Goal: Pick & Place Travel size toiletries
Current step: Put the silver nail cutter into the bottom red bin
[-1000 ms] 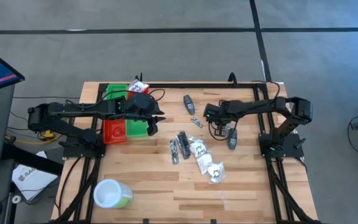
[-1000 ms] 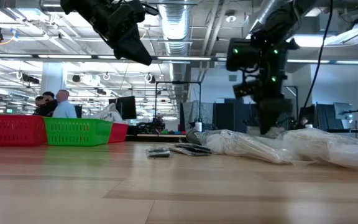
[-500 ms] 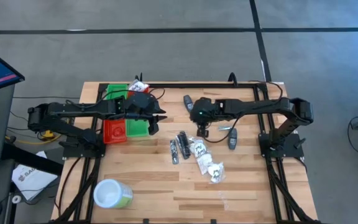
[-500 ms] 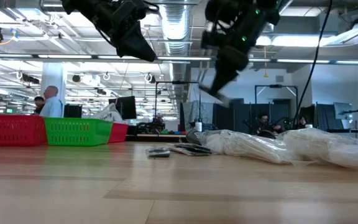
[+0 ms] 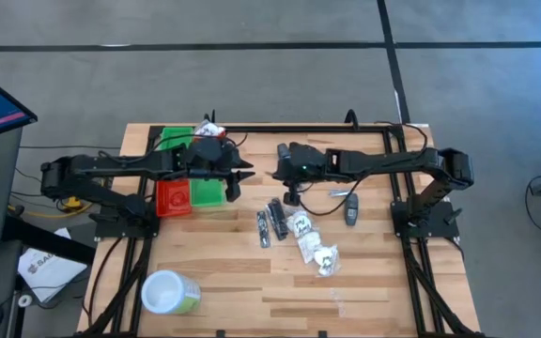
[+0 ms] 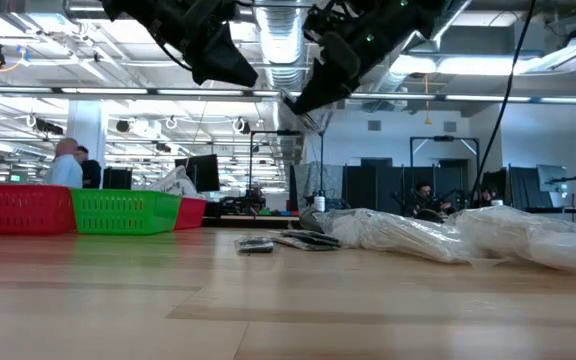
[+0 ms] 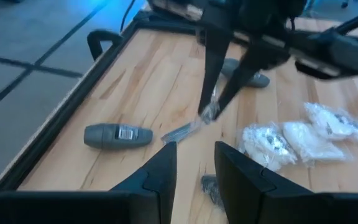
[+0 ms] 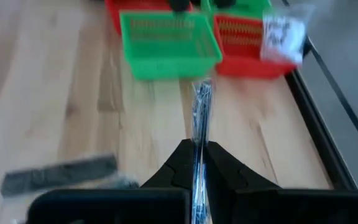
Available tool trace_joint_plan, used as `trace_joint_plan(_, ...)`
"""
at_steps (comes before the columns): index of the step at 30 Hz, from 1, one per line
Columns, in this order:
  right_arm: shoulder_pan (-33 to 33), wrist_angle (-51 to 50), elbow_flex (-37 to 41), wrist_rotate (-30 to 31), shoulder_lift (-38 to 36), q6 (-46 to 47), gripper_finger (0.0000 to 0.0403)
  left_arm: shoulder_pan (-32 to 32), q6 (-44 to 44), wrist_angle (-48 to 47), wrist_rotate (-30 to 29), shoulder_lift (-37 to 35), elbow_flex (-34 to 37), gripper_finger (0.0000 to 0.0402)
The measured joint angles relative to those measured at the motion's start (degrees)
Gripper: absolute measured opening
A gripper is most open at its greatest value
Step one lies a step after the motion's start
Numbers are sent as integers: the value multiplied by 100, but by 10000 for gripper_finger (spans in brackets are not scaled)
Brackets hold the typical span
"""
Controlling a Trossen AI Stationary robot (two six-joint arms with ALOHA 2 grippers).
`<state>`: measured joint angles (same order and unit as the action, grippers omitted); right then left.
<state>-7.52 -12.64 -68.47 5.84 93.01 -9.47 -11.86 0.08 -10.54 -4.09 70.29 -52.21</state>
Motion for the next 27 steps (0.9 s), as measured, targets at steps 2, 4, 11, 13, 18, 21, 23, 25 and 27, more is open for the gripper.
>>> trace_joint_plan(2, -6, 192, -1, -155, -2, -57, 9, 0, 89, 7, 60, -70, 2, 102)
trace_joint_plan(4, -12, 341, -2, -187, -9, -106, 9, 0, 111, 27, 100, -178, 2, 102)
trace_joint_plan(11, -143, 752, -3, -367, -156, -173, 9, 0, 133, 82, 100, -465, -2, 102)
trace_joint_plan(13, -156, 978, -17, -598, -168, -211, 9, 0, 135, 38, 100, -501, -2, 102)
trace_joint_plan(18, -148, 1257, -6, -793, -157, -211, 9, 0, 135, 53, 100, -504, -2, 102)
trace_joint_plan(21, -126, 1356, -4, -916, -155, -217, 9, 0, 138, 69, 100, -504, -2, 102)
trace_joint_plan(23, -98, 1510, -4, -928, -157, -261, 9, 0, 138, 110, 100, -504, -2, 102)
trace_joint_plan(25, -84, 1568, -4, -949, -157, -270, 9, 0, 138, 165, 99, -504, -2, 102)
trace_joint_plan(27, -80, 1595, -4, -967, -155, -270, 9, 0, 140, 210, 182, -504, -2, 102)
